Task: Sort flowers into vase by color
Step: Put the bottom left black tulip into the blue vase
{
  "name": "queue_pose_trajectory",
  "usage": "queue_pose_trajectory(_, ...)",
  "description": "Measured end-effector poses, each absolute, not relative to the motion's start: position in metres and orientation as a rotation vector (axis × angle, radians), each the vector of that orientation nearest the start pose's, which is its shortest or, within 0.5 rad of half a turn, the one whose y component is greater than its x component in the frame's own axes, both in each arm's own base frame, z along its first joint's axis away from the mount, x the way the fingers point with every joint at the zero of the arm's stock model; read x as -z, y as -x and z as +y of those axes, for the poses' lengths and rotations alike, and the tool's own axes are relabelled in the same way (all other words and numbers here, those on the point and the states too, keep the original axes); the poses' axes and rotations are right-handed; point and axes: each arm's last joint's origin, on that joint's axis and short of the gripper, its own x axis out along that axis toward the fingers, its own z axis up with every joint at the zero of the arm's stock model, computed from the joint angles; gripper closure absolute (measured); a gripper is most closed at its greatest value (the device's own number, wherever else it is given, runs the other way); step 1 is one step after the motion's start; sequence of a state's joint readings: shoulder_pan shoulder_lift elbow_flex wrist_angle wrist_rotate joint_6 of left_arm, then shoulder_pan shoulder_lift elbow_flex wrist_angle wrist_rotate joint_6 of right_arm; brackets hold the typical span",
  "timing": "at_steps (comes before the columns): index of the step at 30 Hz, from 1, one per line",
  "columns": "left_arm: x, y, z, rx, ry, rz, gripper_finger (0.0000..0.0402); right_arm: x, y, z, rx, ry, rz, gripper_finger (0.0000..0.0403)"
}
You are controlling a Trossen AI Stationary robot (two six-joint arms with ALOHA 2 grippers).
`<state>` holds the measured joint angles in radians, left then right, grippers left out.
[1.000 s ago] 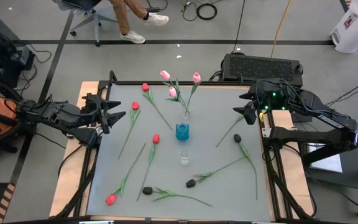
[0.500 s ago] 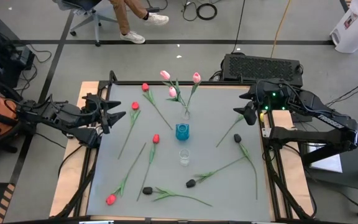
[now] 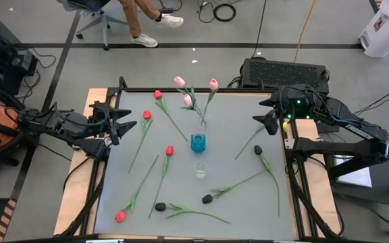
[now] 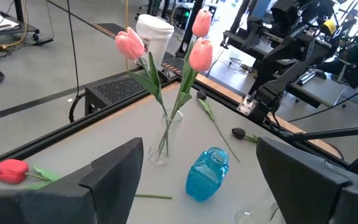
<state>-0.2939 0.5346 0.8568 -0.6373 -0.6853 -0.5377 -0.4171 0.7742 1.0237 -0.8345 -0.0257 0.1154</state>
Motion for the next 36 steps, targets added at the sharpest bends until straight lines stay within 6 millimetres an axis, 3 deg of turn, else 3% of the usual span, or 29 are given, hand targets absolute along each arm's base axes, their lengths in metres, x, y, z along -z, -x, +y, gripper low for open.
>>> queue_pose_trajectory(17, -0.345, -0.093, -0.008, -0.473, 0.390, 0.149, 0.0082, -0.353, -0.123, -0.054, 0.412, -0.241, 0.553, 0.0064)
queue_pose_trajectory(23, -0.352, -0.095, -0.010, -0.437, 0.619, 0.057, 0.0082, -0.353, -0.123, -0.054, 0.415, -0.250, 0.552, 0.0064)
queue_pose_trajectory(30, -0.356, -0.104, -0.018, -0.218, 0.718, 0.099, 0.0082, -0.353, -0.123, -0.054, 0.419, -0.266, 0.549, 0.0064)
queue_pose_trajectory(36, -0.355, -0.129, -0.031, -0.065, 0.840, 0.172, 0.0082, -0.353, -0.123, -0.054, 0.420, -0.268, 0.549, 0.0064)
